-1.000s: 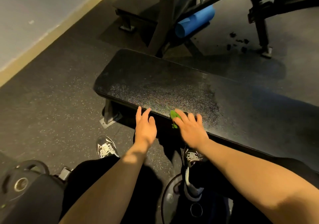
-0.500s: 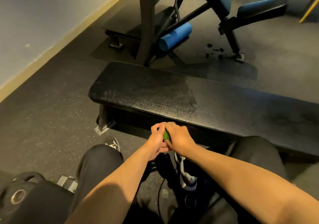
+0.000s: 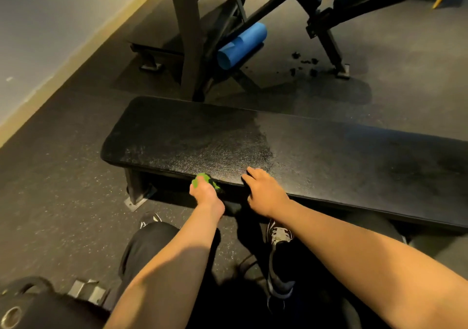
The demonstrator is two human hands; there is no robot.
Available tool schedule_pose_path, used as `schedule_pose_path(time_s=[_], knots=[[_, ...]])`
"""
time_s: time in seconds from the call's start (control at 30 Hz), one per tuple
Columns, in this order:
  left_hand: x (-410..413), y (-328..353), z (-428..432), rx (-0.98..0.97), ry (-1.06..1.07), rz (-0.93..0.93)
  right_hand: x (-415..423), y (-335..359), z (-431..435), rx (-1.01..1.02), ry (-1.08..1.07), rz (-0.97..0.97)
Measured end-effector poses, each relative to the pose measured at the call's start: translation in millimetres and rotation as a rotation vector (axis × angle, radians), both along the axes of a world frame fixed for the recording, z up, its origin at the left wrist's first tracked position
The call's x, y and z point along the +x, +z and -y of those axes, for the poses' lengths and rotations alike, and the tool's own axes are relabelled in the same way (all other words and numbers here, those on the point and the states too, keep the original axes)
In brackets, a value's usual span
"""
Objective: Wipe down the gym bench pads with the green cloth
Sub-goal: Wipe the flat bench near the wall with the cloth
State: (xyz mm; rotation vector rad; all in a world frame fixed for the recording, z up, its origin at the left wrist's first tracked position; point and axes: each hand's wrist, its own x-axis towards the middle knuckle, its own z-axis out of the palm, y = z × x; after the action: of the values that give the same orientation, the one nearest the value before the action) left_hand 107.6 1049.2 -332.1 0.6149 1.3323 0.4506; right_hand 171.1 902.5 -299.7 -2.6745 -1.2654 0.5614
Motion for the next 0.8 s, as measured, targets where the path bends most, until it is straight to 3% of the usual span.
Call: schedule_pose_path(time_s=[0.1, 0.23, 0.37, 0.47, 0.53, 0.7, 0.8], knots=[[16.7, -9.9, 14.9, -0.102, -0.006, 0.019, 4.9, -7.7, 8.5, 0.029, -0.027, -0.075], [22.6, -10.5, 40.0, -0.031, -0.073, -0.07, 4.7, -16.0, 21.5, 0.117, -0.029, -0.097], [14.1, -22.4, 65.7, 0.009, -0.377, -0.142, 5.4, -22.4, 30.1, 0.136, -0.029, -0.094], [-0.5, -24.7, 90.6, -0.03, -0.648, -0.039, 0.0, -23.2, 28.1, 0.127, -0.033, -0.088], [-4.0, -22.7, 93.4, -0.076, -0.6, 0.031, -2.1, -24.1, 26.1, 0.125, -0.053, -0.084], [5.4, -24.7, 35.5, -0.01, -0.161, -0.018, -2.4, -24.4, 22.1, 0.129, -0.085, -0.019], [12.8, -27.0, 13.7, -0.04, -0.156, -0.093, -4.6, -27.4, 19.8, 0.12, -0.08, 0.005]])
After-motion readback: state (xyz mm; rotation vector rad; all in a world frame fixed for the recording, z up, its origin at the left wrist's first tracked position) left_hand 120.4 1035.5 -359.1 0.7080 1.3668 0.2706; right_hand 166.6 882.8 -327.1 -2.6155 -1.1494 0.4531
